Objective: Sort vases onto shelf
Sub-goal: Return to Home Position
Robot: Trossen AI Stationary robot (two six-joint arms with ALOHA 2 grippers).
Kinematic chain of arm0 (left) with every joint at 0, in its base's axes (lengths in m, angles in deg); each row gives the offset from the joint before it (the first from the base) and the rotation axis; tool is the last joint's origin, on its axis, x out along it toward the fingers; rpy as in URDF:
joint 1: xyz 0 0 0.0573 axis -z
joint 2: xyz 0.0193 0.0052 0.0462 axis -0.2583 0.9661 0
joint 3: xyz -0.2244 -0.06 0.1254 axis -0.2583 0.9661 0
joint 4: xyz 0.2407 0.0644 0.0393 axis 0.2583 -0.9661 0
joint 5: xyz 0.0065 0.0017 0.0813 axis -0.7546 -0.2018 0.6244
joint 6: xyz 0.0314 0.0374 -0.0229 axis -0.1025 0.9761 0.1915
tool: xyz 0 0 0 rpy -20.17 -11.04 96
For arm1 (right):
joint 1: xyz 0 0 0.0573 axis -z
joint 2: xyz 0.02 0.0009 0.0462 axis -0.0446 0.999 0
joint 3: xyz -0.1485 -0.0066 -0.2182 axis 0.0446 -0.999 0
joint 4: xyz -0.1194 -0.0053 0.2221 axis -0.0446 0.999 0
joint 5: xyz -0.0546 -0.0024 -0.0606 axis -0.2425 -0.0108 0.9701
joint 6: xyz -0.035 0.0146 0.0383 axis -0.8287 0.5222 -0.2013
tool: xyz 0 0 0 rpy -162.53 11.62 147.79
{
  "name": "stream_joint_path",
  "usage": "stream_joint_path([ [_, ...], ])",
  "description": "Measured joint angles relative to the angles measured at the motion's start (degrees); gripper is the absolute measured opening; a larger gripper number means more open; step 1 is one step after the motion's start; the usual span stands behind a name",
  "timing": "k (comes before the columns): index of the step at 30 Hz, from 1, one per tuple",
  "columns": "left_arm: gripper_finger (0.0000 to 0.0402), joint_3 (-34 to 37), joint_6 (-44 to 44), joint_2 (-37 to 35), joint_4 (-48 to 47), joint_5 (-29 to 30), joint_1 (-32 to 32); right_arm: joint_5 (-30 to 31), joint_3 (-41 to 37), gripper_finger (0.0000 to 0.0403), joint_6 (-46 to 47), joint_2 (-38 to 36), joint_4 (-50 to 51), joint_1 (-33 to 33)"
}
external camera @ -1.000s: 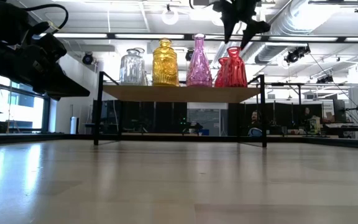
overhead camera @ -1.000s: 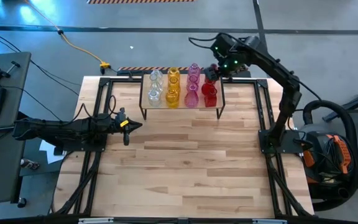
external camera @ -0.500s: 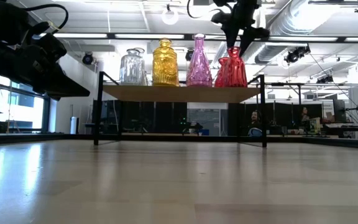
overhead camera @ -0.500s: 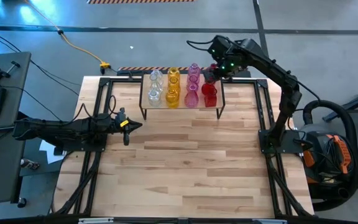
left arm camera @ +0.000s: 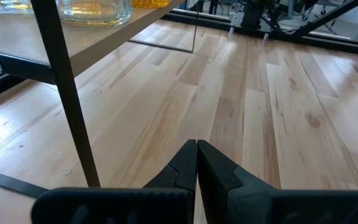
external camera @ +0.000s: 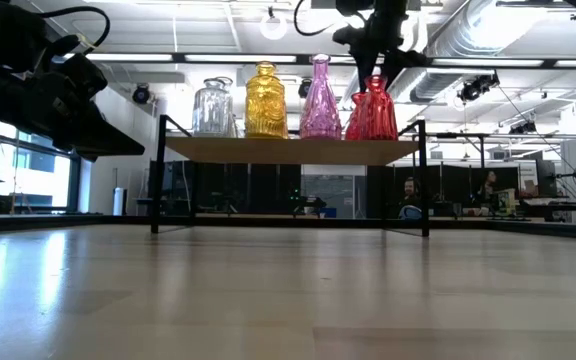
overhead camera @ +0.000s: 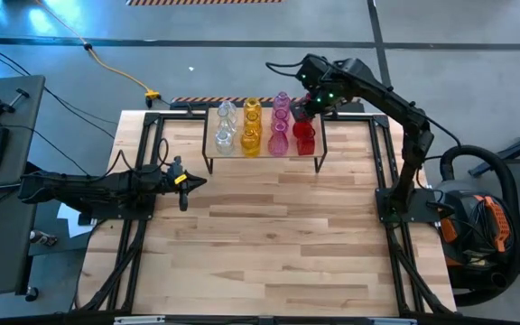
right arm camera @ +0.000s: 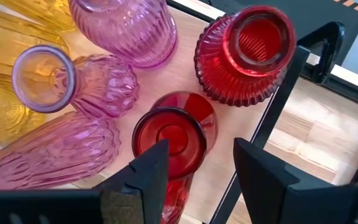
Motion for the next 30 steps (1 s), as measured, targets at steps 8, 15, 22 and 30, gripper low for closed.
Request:
stream_joint_path([
  [8, 0.0003, 0.0, -0.02, 0.0, -0.02, -0.01, 0.02, -0.09, 0.0, 0.0161, -0.02, 0.57, 0.26, -0.23],
  [15, 0.0003, 0.0, -0.02, 0.0, 0.0, 0.01, 0.02, -0.01, 0.0, 0.0161, -0.02, 1.55, 1.14, -0.23],
  [22, 0.0003, 0.0, -0.01, 0.0, -0.01, -0.01, 0.02, 0.39, 0.0, 0.0161, -0.02, 1.55, 2.11, -0.08],
  [30, 0.0003, 0.0, 0.0, 0.0, 0.0, 0.01, 0.02, 1.52, 0.0, 0.0161, 0.0, 1.55, 2.54, -0.08],
])
